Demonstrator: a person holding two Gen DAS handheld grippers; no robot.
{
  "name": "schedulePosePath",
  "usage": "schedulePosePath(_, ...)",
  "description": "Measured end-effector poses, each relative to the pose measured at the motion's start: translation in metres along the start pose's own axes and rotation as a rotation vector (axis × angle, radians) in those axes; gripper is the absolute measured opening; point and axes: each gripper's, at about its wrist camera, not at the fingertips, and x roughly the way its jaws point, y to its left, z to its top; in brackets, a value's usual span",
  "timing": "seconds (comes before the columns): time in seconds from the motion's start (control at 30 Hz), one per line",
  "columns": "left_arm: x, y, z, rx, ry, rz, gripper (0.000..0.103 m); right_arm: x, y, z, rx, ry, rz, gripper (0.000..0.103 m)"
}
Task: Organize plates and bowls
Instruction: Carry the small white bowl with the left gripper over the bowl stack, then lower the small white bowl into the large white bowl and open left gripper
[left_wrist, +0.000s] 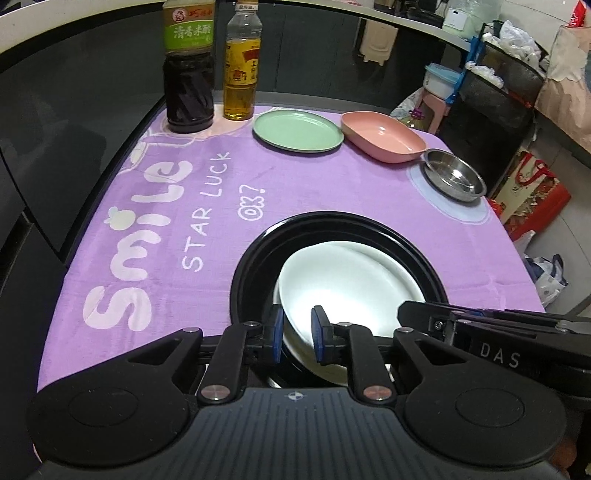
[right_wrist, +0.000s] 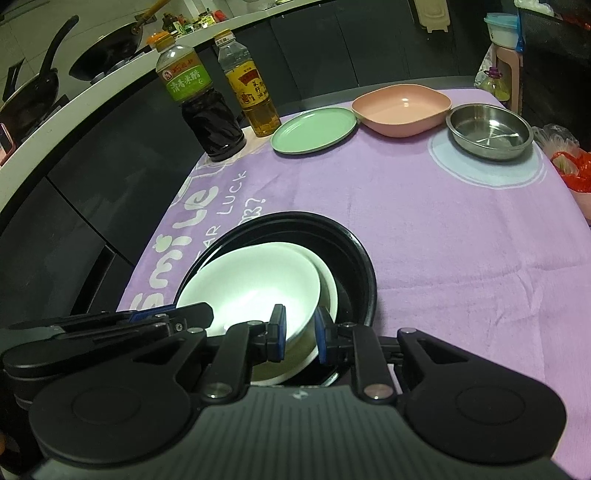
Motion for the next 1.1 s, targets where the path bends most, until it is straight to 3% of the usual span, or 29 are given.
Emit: schedulePosePath(1.1,-0.021,0.033,0.017,-0.083,-0.095,0.006,0.015,-0.010,-0.011,0.016,0.041,-0.054,-0.025,0.007)
